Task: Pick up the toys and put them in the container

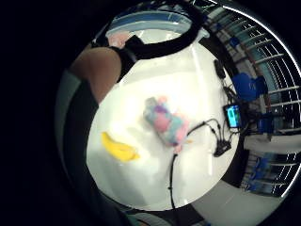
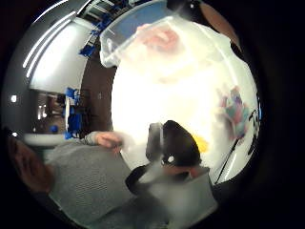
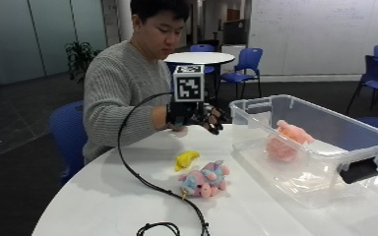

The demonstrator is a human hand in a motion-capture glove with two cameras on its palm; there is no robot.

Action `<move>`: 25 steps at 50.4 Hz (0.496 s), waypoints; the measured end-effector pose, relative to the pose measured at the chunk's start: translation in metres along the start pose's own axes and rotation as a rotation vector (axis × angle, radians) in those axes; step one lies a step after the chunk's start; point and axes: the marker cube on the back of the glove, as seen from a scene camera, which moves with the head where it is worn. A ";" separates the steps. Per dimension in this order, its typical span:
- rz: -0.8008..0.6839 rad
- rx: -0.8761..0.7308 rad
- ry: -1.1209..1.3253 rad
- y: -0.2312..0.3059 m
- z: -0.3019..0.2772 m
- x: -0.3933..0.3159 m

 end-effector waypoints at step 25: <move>0.071 -0.204 -0.007 0.055 0.116 0.006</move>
